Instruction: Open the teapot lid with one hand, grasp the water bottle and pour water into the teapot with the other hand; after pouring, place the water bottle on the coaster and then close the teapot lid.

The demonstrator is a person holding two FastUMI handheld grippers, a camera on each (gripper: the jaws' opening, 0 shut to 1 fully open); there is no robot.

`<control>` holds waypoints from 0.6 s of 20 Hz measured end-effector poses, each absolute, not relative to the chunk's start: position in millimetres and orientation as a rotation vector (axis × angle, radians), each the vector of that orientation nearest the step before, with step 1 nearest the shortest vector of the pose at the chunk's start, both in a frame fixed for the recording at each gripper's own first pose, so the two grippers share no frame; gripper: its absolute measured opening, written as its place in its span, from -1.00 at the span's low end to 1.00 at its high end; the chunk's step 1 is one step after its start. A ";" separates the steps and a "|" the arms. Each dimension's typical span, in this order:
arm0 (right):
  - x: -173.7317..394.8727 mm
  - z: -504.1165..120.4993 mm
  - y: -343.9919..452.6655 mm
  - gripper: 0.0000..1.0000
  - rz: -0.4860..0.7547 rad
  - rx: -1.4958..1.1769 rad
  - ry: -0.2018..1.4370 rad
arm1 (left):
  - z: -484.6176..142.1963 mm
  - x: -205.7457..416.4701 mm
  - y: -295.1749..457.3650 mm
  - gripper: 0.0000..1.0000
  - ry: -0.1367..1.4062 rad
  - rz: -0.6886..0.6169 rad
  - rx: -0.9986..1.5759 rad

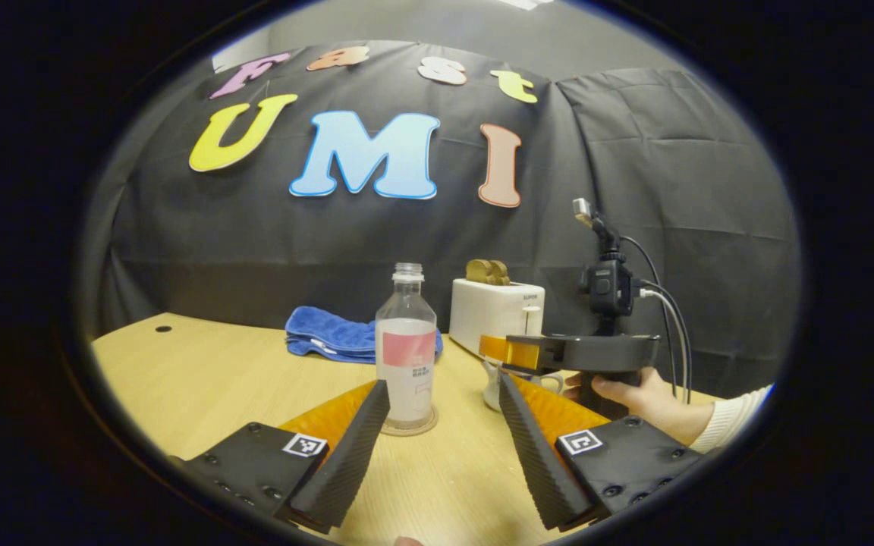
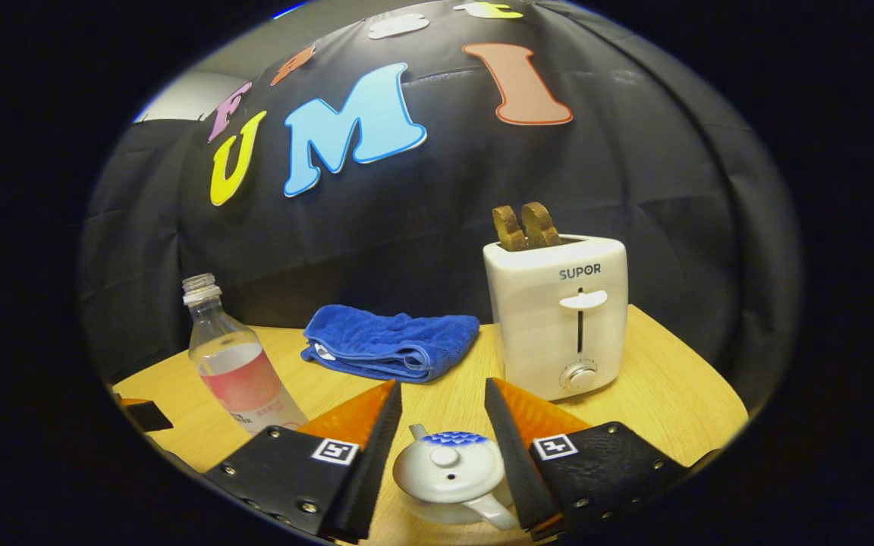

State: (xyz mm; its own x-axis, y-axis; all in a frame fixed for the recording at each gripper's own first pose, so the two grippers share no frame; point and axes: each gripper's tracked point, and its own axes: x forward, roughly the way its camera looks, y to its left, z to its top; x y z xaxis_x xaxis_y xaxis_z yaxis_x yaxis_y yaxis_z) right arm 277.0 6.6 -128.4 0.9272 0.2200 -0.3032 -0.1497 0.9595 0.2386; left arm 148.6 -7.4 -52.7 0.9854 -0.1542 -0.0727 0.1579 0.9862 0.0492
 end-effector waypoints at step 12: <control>150.8 -16.8 -16.1 0.85 0.043 0.047 0.165 | -11.9 115.2 -4.1 1.00 0.013 -0.162 0.071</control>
State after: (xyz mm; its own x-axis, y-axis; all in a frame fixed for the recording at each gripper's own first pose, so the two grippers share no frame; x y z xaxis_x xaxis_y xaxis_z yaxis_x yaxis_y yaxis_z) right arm 150.8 -16.1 -16.8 0.9854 0.0469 -0.1634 -0.0391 0.9979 0.0507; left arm 115.2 -4.1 -11.9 0.9869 -0.1605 -0.0190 0.1614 0.9844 0.0700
